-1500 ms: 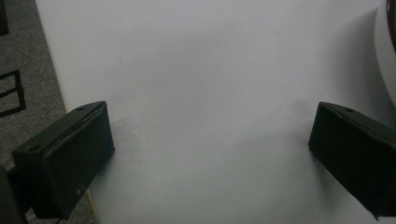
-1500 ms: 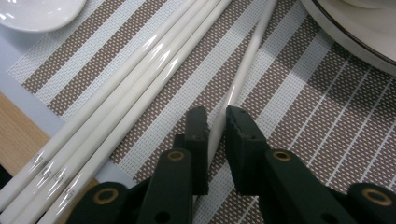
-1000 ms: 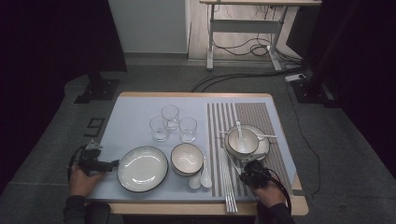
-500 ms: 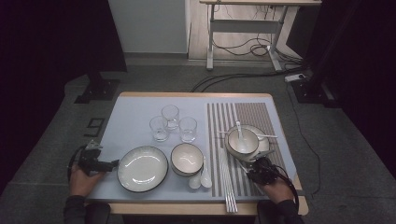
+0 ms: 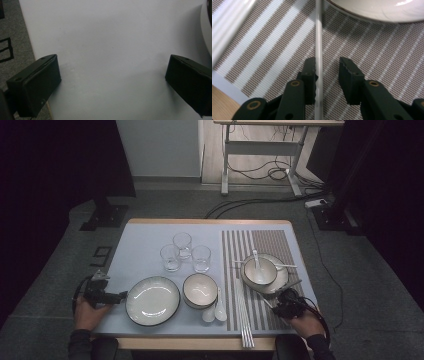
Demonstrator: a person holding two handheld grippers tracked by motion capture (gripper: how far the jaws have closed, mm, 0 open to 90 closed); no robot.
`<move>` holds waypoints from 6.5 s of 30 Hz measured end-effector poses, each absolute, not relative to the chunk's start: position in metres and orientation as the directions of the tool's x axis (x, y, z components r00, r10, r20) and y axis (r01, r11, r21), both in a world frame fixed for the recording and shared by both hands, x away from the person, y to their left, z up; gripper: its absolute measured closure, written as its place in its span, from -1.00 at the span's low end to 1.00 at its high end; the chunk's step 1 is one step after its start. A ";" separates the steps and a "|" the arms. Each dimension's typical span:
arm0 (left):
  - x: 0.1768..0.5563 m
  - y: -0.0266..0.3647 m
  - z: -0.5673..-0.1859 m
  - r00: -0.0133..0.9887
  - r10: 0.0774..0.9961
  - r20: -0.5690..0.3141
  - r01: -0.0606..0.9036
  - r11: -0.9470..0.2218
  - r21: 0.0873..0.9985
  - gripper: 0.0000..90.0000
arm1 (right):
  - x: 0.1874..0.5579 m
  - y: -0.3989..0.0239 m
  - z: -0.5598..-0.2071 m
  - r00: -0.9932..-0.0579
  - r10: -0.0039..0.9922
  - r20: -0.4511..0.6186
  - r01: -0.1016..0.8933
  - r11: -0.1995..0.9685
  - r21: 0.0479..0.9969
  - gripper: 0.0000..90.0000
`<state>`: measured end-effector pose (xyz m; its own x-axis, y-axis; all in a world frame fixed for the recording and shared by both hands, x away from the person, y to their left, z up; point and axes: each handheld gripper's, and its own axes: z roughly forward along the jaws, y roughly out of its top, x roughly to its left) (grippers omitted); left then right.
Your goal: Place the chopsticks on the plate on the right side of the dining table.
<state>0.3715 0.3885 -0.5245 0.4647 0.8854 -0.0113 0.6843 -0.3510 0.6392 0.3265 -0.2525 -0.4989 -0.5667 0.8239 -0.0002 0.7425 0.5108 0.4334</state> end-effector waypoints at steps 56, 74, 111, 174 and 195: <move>0.372 0.389 -0.525 0.464 0.886 -0.011 0.683 -0.350 0.641 -1.00 | 0.377 -0.225 -0.489 -0.712 0.702 -0.008 0.701 0.711 0.049 0.85; 0.372 0.389 -0.525 0.464 0.886 -0.012 0.683 -0.350 0.641 -1.00 | 0.365 -0.224 -0.480 -0.717 0.697 0.008 0.695 0.713 0.090 0.88; 0.372 0.388 -0.525 0.464 0.886 -0.012 0.684 -0.349 0.641 -1.00 | 0.366 -0.231 -0.410 -0.704 0.710 0.027 0.700 0.687 0.195 0.88; 0.372 0.388 -0.525 0.464 0.886 -0.012 0.683 -0.349 0.641 -1.00 | 0.459 -0.267 -0.453 -0.573 0.819 0.010 0.812 0.566 0.138 0.87; 0.372 0.388 -0.525 0.464 0.886 -0.012 0.683 -0.349 0.641 -1.00 | 0.455 -0.275 -0.448 -0.572 0.820 0.014 0.808 0.560 0.182 0.31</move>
